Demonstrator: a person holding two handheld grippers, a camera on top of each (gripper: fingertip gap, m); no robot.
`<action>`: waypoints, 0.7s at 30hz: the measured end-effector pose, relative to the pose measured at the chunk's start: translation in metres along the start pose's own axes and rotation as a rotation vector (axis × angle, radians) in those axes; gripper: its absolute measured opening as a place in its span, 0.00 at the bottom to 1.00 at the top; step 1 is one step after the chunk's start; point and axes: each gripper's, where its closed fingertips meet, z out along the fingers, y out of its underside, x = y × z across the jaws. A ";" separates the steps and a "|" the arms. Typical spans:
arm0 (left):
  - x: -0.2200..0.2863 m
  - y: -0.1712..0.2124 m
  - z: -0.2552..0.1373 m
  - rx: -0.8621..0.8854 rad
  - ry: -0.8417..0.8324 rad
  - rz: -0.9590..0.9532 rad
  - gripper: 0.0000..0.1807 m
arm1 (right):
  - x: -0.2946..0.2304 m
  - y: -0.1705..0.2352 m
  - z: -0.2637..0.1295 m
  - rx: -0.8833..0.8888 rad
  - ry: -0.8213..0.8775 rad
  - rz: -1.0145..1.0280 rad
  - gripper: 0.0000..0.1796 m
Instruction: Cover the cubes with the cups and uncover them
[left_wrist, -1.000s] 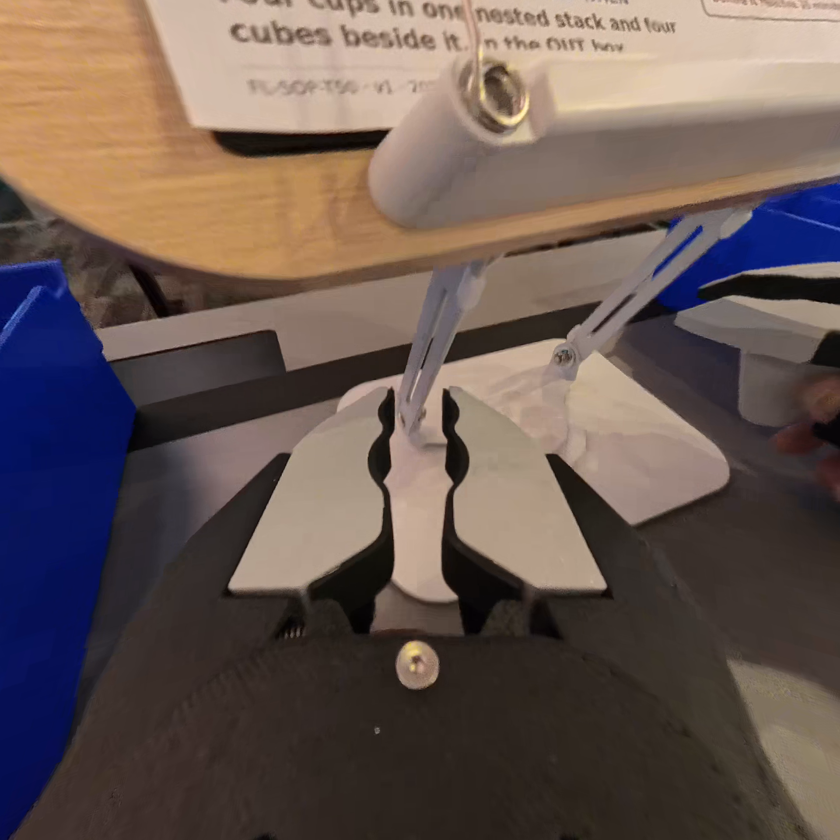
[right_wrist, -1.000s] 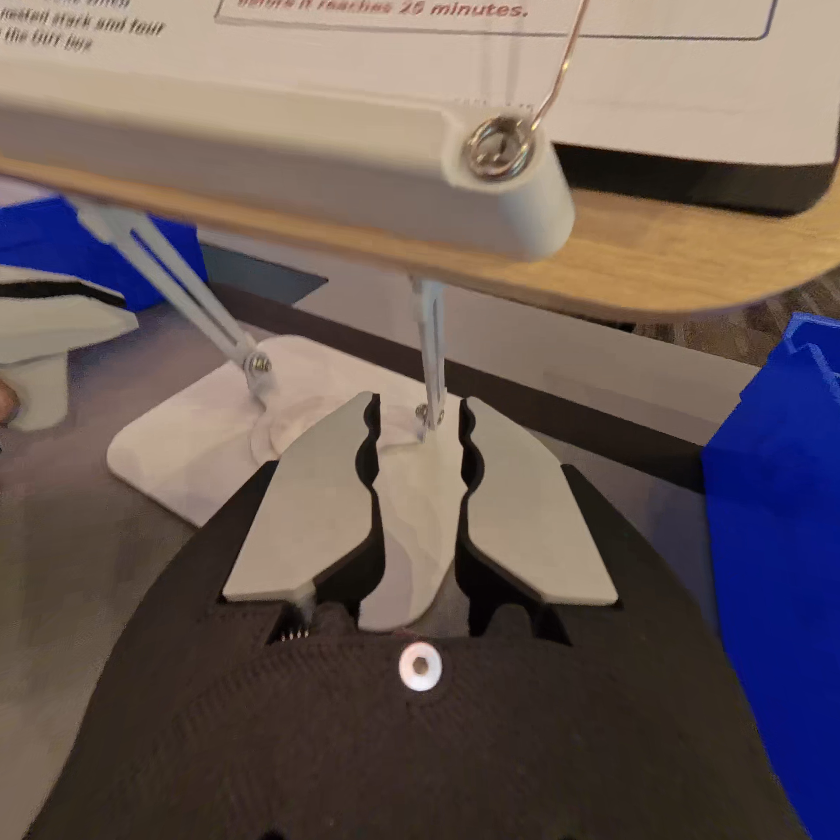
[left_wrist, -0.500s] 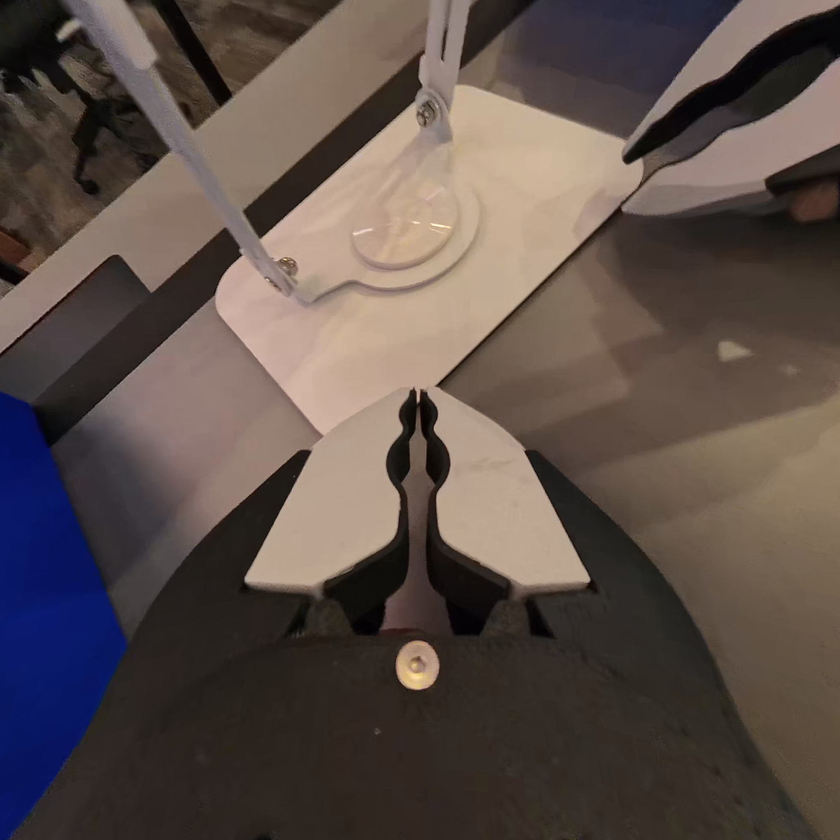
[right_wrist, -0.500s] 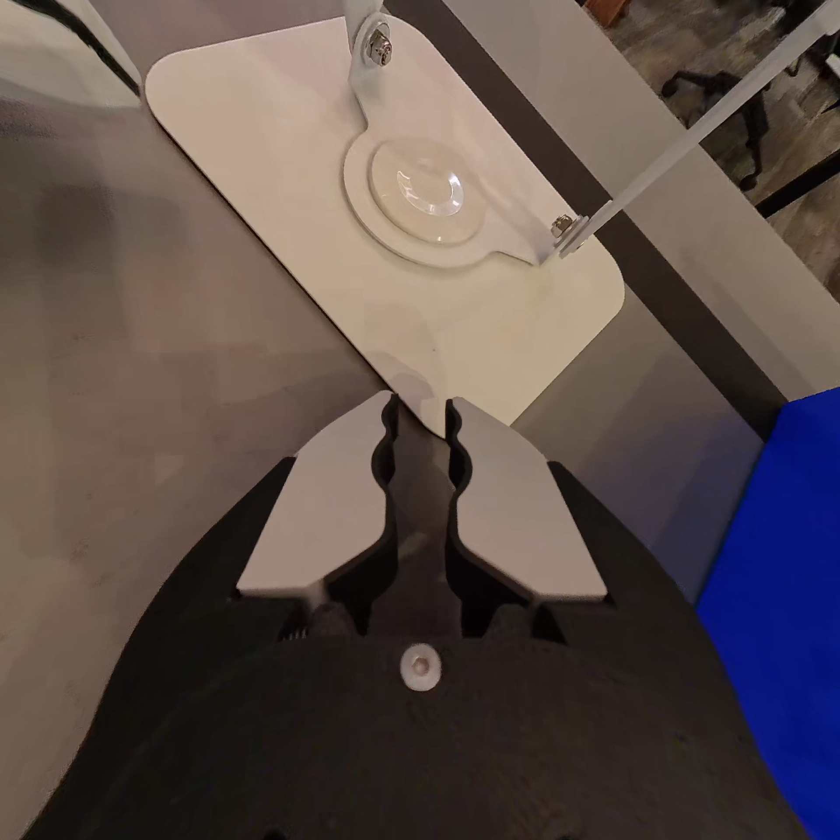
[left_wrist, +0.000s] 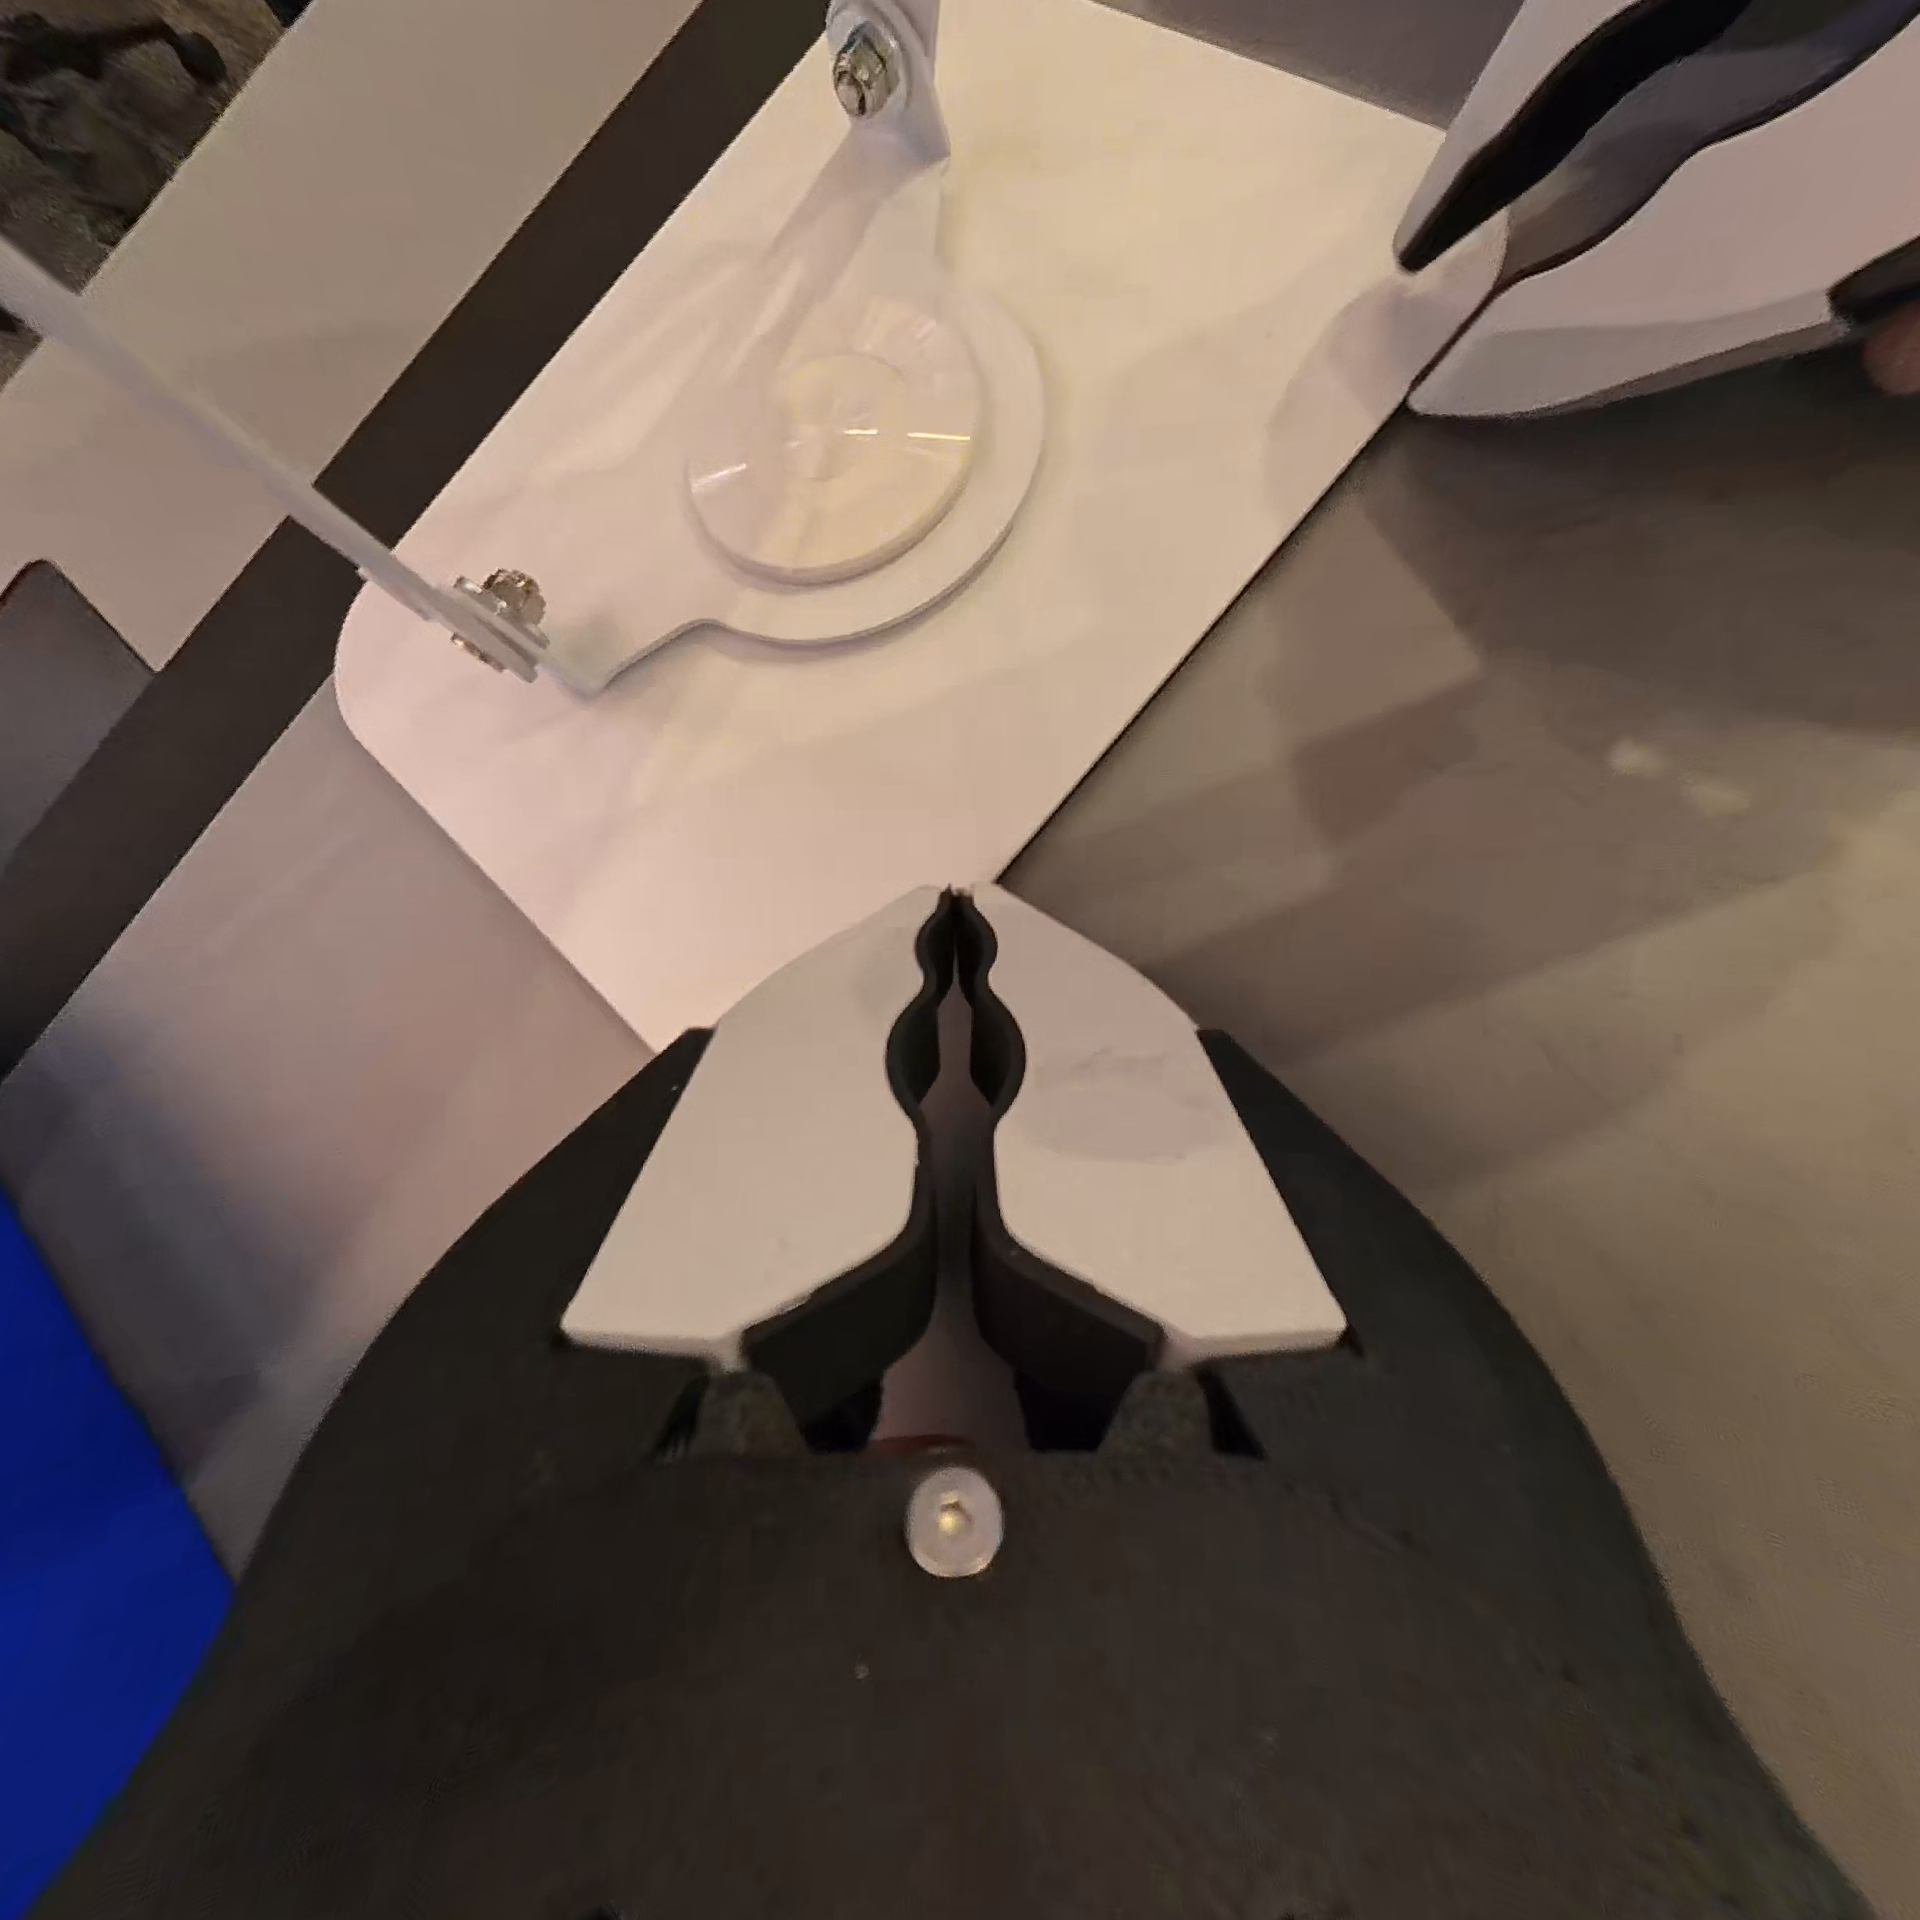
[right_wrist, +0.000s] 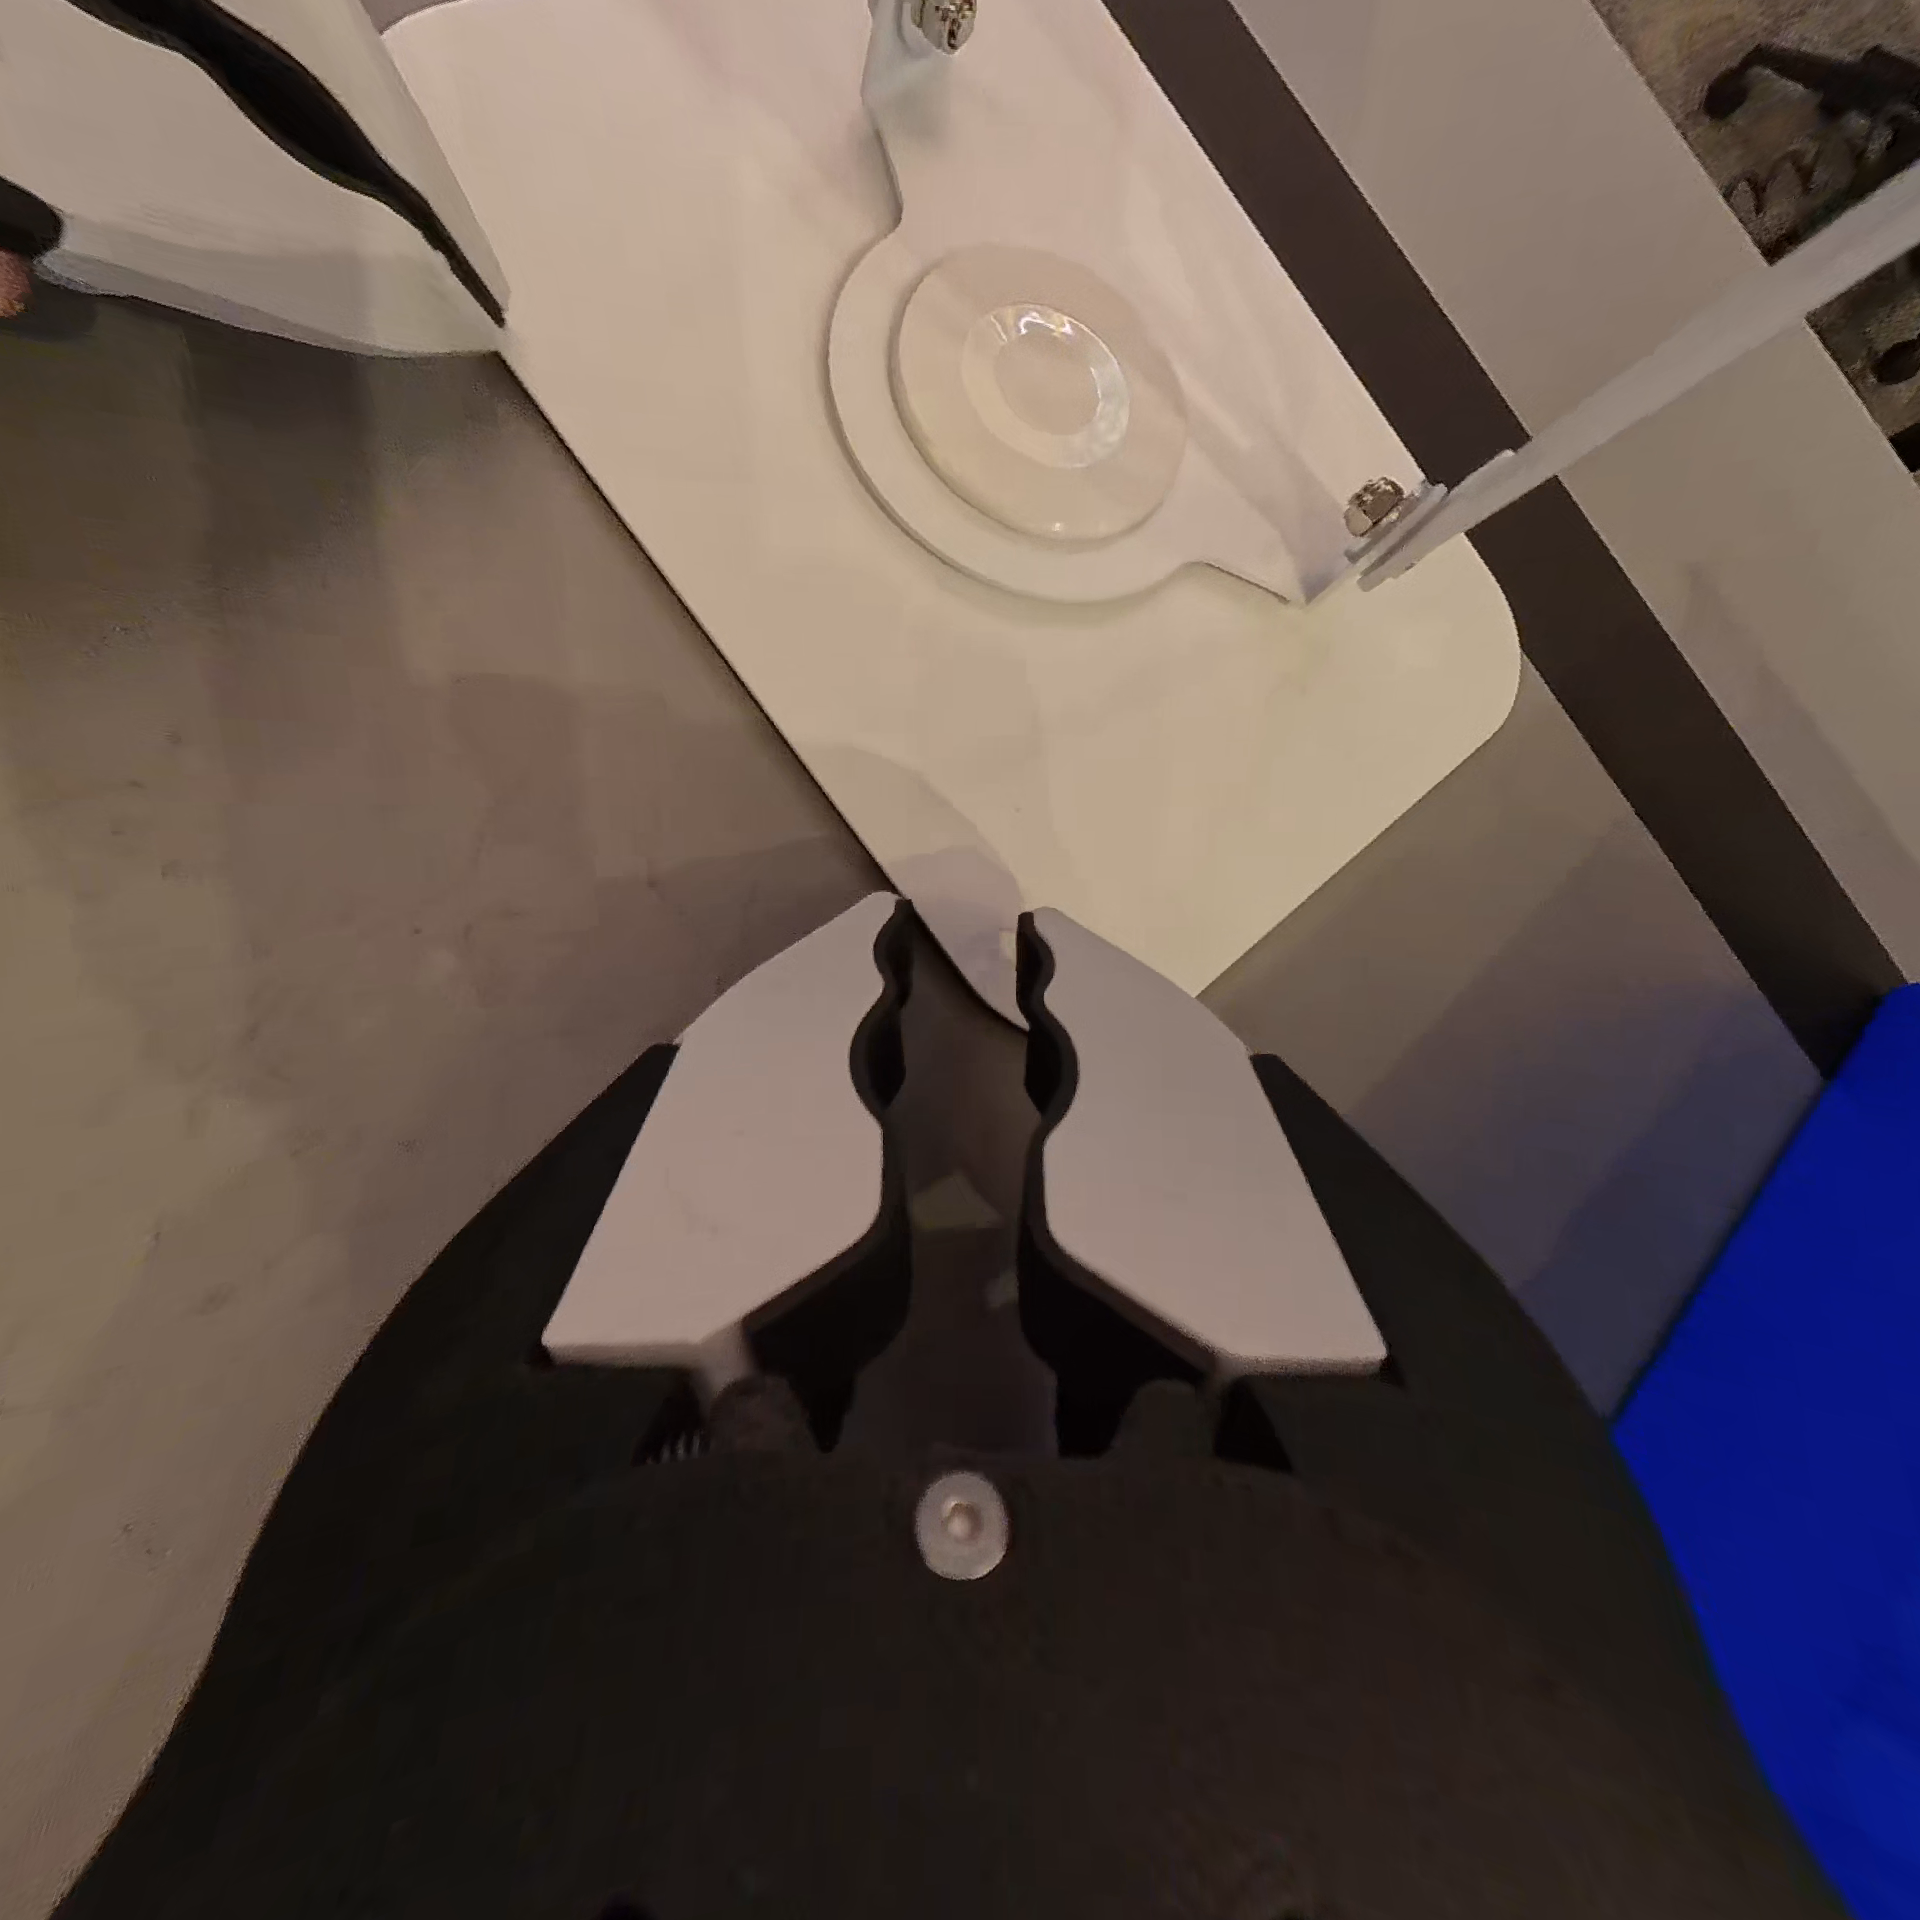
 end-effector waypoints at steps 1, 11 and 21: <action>0.001 -0.001 0.001 0.001 0.002 0.003 0.00 | 0.000 0.000 0.000 -0.001 0.000 -0.001 0.10; 0.003 -0.007 0.005 0.002 0.008 0.008 0.00 | -0.001 -0.003 0.003 -0.007 0.018 -0.034 0.04; -0.012 -0.015 0.017 -0.005 -0.016 -0.012 0.00 | 0.014 -0.011 0.016 -0.003 0.021 -0.008 0.03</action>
